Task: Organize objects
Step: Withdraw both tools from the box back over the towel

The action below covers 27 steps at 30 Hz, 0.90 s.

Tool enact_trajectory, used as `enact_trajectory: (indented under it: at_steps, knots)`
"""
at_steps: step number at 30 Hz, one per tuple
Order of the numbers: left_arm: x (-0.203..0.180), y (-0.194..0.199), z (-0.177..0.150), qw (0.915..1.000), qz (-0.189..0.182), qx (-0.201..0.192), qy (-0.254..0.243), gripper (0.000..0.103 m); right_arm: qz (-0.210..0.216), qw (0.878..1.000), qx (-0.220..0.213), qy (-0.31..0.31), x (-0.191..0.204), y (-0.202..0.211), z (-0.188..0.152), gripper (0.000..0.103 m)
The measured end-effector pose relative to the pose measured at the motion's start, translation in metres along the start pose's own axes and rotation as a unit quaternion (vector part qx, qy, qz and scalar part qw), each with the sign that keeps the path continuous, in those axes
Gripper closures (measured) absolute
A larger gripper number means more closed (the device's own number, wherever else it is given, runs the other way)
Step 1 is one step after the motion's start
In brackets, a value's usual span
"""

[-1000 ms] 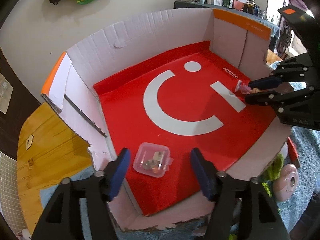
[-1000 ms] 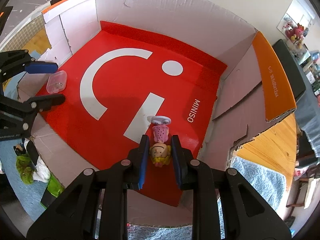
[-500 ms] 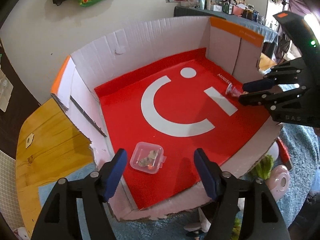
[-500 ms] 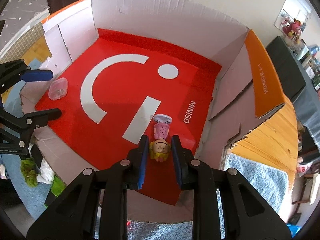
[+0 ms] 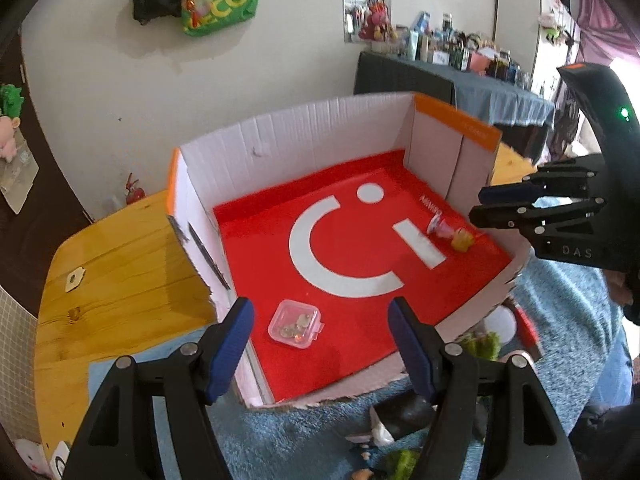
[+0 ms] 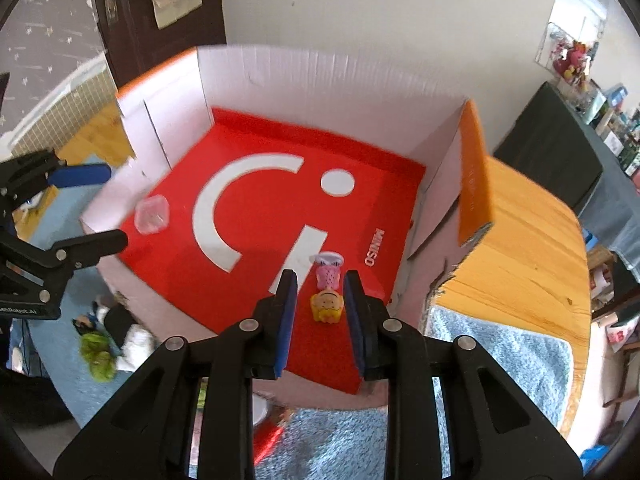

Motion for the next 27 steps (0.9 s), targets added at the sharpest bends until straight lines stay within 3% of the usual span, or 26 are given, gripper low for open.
enact_trajectory:
  at_steps: [5,6,7,8,15,19,27]
  knots:
    - [0.002,0.028,-0.003,0.9994,0.001,-0.031,0.018,0.025,0.006,0.999,-0.037,-0.015,0.004,0.025,0.008,0.075]
    - [0.003,0.034,-0.004,0.9991,-0.001,-0.036,0.023,0.025,0.006,0.999,-0.047,-0.015,0.008,0.026,0.009,0.060]
    - [0.003,0.039,-0.005,0.9988,-0.001,-0.041,0.027,0.025,0.003,0.998,-0.060,-0.013,0.012,0.032,0.008,0.037]
    - [0.004,0.046,-0.007,0.9984,0.000,-0.048,0.031,0.025,-0.004,0.997,-0.077,-0.006,0.017,0.040,0.007,0.030]
    - [0.006,0.077,-0.021,0.9954,0.001,-0.079,0.055,0.018,-0.029,0.992,-0.122,0.013,0.043,0.069,-0.005,0.029]
    - [0.006,0.094,-0.030,0.9933,0.017,-0.097,0.061,0.016,-0.035,0.989,-0.142,0.016,0.056,0.078,-0.011,0.021]
    - [0.003,0.116,-0.052,0.9889,0.038,-0.120,0.078,0.007,-0.041,0.983,-0.177,0.001,0.071,0.092,-0.025,0.013]
Point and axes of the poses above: each gripper's, at about its wrist camera, not at the fingertips, and y roughly against the way its jaws point, x to its left, z to its top, the point moved 1 cm from there along -y, roughly the way its jaws point, and after that the axes turned 5 degrees about z, right-handed, at the moved point
